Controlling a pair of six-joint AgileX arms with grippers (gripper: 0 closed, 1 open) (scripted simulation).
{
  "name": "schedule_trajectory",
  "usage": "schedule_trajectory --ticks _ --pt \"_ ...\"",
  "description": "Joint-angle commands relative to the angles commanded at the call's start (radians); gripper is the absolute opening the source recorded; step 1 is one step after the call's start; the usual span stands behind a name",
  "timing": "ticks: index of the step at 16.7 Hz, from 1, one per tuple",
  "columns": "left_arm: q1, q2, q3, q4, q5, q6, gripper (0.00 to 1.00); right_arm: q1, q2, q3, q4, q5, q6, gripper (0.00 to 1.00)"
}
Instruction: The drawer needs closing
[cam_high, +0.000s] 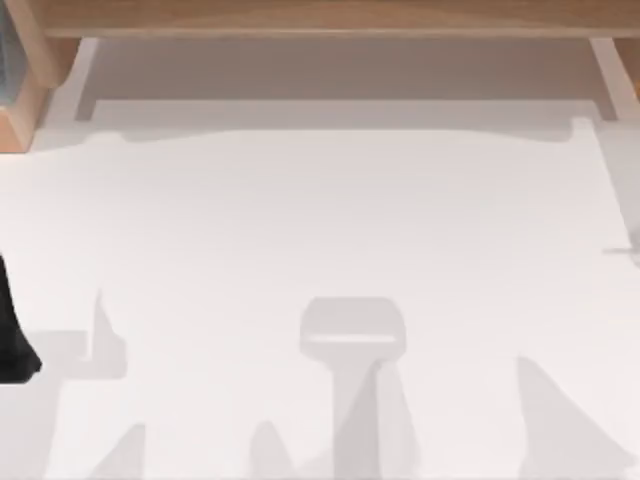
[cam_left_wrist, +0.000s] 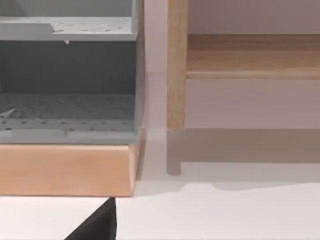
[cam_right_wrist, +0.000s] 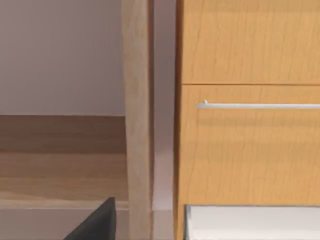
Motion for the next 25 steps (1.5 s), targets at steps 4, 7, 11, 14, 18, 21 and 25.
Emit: schedule_trajectory --ticks 4,7,11,14,18,21,25 --pt "0.0 0.0 0.0 0.0 0.0 0.0 1.0 -0.003 0.07 -0.025 0.091 -0.007 -0.099 1.0" --pt "0.0 0.0 0.0 0.0 0.0 0.0 1.0 -0.007 0.187 -0.069 0.234 -0.026 -0.253 1.0" --pt "0.0 0.0 0.0 0.0 0.0 0.0 1.0 -0.022 0.406 -0.131 0.485 -0.067 -0.527 1.0" --pt "0.0 0.0 0.0 0.0 0.0 0.0 1.0 -0.053 0.604 -0.163 0.701 -0.106 -0.76 1.0" --pt "0.0 0.0 0.0 0.0 0.0 0.0 1.0 -0.121 0.872 -0.177 0.98 -0.156 -1.081 1.0" --pt "0.0 0.0 0.0 0.0 0.0 0.0 1.0 -0.18 1.046 -0.166 1.159 -0.188 -1.298 1.0" --pt "0.0 0.0 0.0 0.0 0.0 0.0 1.0 -0.238 1.206 -0.14 1.334 -0.216 -1.506 1.0"
